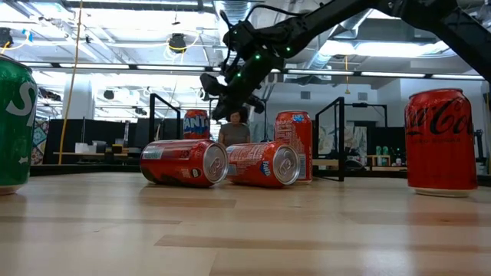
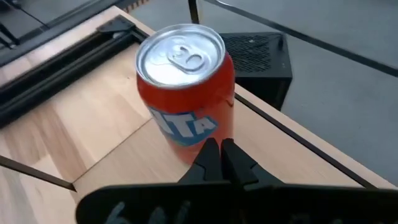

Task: Place canned beverage on shelf
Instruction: Put the red soda can on the shelf

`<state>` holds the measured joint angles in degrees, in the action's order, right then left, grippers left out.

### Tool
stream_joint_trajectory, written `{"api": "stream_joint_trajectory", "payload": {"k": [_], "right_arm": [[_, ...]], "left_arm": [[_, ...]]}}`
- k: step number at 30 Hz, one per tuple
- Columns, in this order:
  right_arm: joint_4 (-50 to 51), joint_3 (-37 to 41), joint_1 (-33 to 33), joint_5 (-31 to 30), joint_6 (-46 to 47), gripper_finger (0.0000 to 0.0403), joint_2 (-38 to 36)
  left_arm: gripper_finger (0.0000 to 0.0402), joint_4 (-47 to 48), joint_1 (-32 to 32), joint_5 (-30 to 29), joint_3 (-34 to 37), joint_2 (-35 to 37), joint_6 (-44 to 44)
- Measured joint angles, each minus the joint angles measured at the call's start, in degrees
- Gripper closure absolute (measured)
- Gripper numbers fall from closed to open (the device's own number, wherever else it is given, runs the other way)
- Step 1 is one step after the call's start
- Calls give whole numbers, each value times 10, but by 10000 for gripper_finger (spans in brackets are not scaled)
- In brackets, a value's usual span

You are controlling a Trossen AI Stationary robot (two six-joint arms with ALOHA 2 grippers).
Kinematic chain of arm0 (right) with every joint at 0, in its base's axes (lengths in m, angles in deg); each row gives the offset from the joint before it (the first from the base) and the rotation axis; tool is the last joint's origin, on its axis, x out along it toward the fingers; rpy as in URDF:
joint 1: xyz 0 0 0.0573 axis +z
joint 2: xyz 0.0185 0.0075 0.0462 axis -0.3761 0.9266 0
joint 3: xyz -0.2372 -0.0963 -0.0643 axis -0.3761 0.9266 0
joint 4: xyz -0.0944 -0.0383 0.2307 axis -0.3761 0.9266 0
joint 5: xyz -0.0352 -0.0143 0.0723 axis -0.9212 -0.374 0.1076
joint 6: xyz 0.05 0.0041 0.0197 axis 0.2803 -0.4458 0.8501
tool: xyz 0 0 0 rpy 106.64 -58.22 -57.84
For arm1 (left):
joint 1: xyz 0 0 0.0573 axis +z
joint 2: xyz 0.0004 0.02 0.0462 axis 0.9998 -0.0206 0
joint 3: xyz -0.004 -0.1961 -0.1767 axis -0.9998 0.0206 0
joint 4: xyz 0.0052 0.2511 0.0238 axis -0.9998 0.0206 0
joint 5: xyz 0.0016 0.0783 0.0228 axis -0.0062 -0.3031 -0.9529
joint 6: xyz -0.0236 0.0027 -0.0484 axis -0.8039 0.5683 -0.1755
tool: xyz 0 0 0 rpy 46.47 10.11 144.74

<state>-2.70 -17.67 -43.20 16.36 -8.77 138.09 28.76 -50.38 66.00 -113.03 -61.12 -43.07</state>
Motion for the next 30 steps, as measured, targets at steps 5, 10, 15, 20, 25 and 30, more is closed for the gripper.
{"api": "stream_joint_trajectory", "payload": {"k": [5,10,15,20,25,30], "right_arm": [[-23,0,0,14,7,403,12],[-33,0,-2,26,13,403,22],[-65,-1,-8,56,22,403,36],[-74,-1,-15,77,39,403,47],[-87,0,-16,87,39,403,49],[-89,-7,-20,92,39,403,49]], "left_arm": [[70,0,0,0,0,0,0],[70,-1,0,0,0,0,0],[70,-1,0,-1,0,0,10],[70,-1,0,-1,0,0,10],[70,-1,0,-2,0,0,10],[70,0,0,-2,0,0,10]]}}
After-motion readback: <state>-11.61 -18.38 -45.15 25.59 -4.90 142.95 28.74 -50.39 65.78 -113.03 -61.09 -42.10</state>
